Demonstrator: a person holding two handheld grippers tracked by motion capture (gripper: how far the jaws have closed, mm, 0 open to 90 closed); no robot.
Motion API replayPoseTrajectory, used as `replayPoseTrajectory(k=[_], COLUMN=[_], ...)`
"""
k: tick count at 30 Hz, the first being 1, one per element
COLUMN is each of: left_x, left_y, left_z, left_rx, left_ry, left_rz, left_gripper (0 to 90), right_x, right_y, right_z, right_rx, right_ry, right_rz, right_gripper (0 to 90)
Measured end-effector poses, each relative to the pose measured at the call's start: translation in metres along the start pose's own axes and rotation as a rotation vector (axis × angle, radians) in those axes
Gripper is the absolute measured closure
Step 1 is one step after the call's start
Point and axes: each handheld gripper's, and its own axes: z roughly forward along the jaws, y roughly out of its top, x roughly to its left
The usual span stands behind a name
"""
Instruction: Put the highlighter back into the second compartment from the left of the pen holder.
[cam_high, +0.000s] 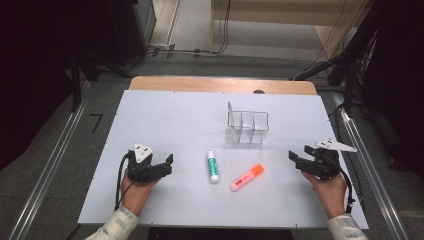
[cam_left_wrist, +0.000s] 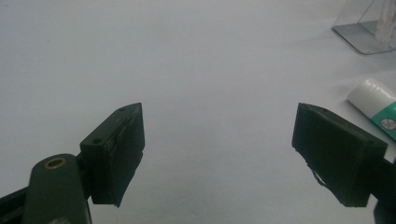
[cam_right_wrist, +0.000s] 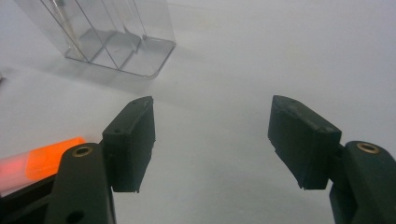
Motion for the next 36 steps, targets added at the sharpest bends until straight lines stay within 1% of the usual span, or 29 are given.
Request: replayPoseTrajectory(k=[3, 7, 11, 16, 20, 25, 31, 36], left_x=[-0.004, -0.012, -0.02, -0.035, -0.051, -0.067, -0.08, -0.088], left_y=[0.001, 0.003, 0.005, 0.007, 0.007, 0.007, 0.01, 0.013], left_z=[-0.001, -0.004, -0.004, -0.001, 0.004, 0.009, 0.014, 0.017], left_rx=[-0.005, -0.019, -0.022, -0.02, -0.011, 0.003, -0.001, 0.001], left_ry=[-0.012, -0.039, -0.062, -0.097, -0.129, -0.159, -0.191, -0.204], left_rz=[0.003, 0.014, 0.021, 0.046, 0.086, 0.11, 0.121, 0.126], left_gripper=[17.2, 17.2, 17.2, 17.3, 17.2, 17.2, 17.3, 17.3], right_x=[-0.001, 0.0, 0.0, 0.001, 0.002, 0.002, 0.002, 0.002], right_y=[0.0, 0.0, 0.0, 0.0, 0.0, 0.0, 0.0, 0.0], right_z=[0.0, 0.0, 0.001, 0.002, 0.002, 0.004, 0.005, 0.005], right_rx=[-0.002, 0.001, 0.003, 0.004, 0.003, 0.009, 0.011, 0.01], right_ry=[0.001, 0.0, 0.002, -0.001, 0.0, -0.003, -0.001, -0.002], right_rz=[0.001, 0.001, 0.001, -0.003, -0.005, -0.008, -0.007, -0.007], right_gripper=[30.2, 30.3, 30.3, 30.3, 30.3, 30.4, 30.4, 30.4])
